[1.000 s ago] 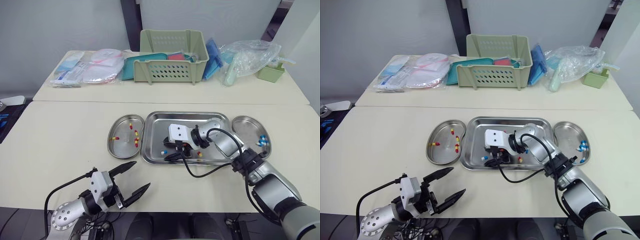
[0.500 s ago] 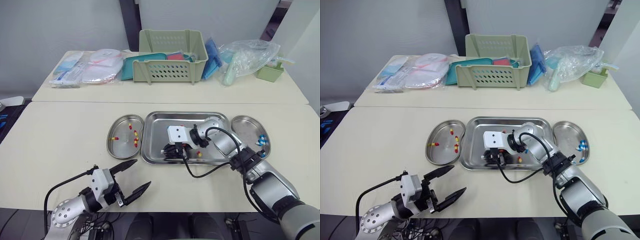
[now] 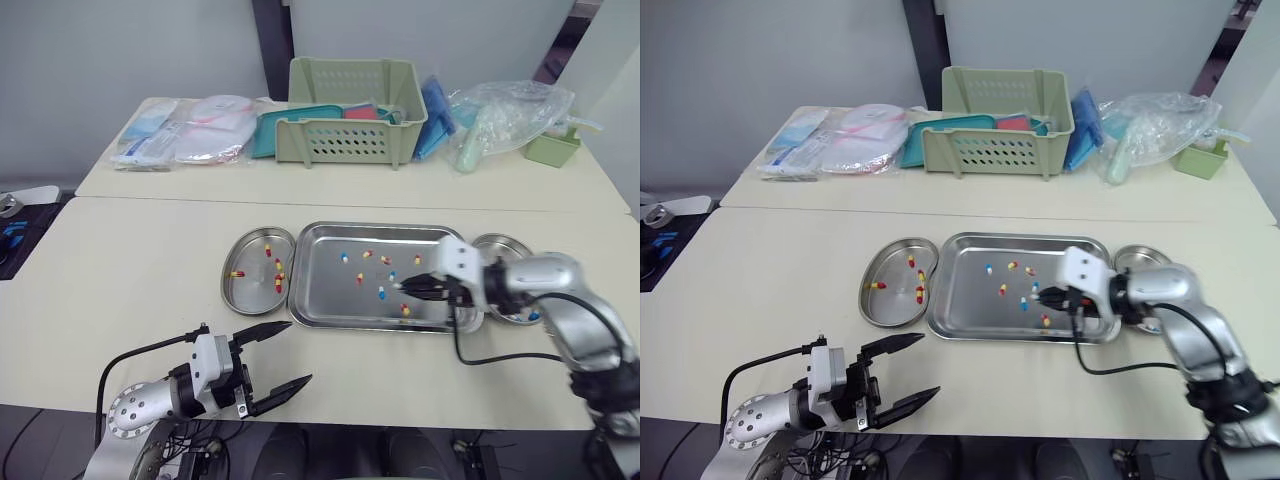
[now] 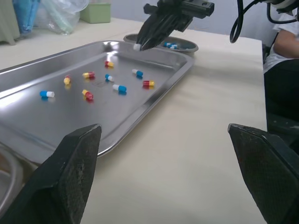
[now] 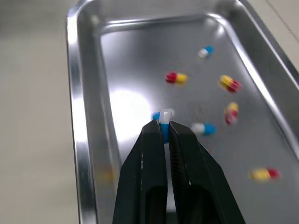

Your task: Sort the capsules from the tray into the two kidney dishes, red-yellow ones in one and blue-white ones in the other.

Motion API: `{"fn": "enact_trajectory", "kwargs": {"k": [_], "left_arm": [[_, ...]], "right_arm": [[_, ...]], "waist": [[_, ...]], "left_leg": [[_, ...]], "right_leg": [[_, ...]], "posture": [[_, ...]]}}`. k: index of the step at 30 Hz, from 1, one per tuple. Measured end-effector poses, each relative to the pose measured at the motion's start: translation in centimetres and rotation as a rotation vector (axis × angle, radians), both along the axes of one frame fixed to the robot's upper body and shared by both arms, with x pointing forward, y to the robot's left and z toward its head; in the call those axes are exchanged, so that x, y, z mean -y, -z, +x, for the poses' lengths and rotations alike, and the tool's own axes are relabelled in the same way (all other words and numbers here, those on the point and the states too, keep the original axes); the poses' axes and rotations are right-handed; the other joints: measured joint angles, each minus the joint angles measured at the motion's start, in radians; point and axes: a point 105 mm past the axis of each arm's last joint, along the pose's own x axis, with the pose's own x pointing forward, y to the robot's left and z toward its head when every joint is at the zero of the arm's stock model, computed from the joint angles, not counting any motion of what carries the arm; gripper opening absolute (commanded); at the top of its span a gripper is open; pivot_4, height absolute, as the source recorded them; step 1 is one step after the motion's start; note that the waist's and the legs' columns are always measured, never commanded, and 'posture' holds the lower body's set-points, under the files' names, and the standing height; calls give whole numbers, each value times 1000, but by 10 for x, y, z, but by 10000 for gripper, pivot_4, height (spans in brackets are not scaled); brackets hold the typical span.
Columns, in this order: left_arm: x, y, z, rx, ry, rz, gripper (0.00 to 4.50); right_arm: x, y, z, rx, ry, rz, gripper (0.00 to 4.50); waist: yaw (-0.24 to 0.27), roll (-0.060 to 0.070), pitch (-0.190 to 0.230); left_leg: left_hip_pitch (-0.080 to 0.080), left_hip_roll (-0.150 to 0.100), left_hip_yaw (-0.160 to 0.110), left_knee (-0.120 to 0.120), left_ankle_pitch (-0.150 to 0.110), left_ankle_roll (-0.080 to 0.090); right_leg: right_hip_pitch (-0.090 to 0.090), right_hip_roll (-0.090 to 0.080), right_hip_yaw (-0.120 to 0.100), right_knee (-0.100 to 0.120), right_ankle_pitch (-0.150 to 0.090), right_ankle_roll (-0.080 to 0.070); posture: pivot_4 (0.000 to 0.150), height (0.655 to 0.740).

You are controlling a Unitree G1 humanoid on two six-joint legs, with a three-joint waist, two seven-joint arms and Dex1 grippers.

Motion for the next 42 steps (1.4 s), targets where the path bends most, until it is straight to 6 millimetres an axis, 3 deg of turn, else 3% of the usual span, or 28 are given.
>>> {"fn": "enact_trajectory", "kwargs": {"k": [8,15,29,32,35,37,40,42], "left_arm": [[11,-5,-2,20,94,-25,45000],[17,-11,2,37,128,-39,45000],[21,-17,5,34,89,-92,45000],[18,-16,7,15,44,-94,45000],[2,-16,15,-17,-88,-70,45000],[-19,-14,23,-43,-221,-31,45000],[-62,-13,32,-72,-425,64,45000],[-101,-14,39,-86,-585,112,45000]], "right_arm": [[84,8,-19,-36,412,25,86],[119,18,-18,-58,594,40,86],[134,12,-14,12,656,92,36177],[137,12,-20,40,629,73,36177],[139,15,-30,59,585,58,36177],[142,16,-39,76,555,42,36177],[151,15,-52,86,527,12,36177],[163,15,-60,70,523,-20,36177]], "waist": [[2,0,0],[0,0,0],[2,0,0],[2,0,0],[2,0,0],[1,0,0],[1,0,0],[1,0,0]], "left_leg": [[0,0,2,0,0,0],[1,0,2,0,0,0],[1,0,2,0,0,0],[1,0,2,0,0,0],[1,0,2,0,0,0],[2,0,2,0,0,0],[3,0,2,0,0,0],[4,0,2,0,0,0]], "right_leg": [[1,0,2,0,0,0],[1,0,2,0,0,0],[1,0,2,-1,0,0],[2,0,2,-1,0,0],[2,0,2,-1,0,0],[2,0,2,0,0,0],[4,0,2,-1,0,0],[5,0,1,-1,0,0]], "posture": [[1500,7400],[1500,7400],[1500,7400],[1500,7400],[1500,7400],[1500,7400],[1500,7400],[1500,7400]]}}
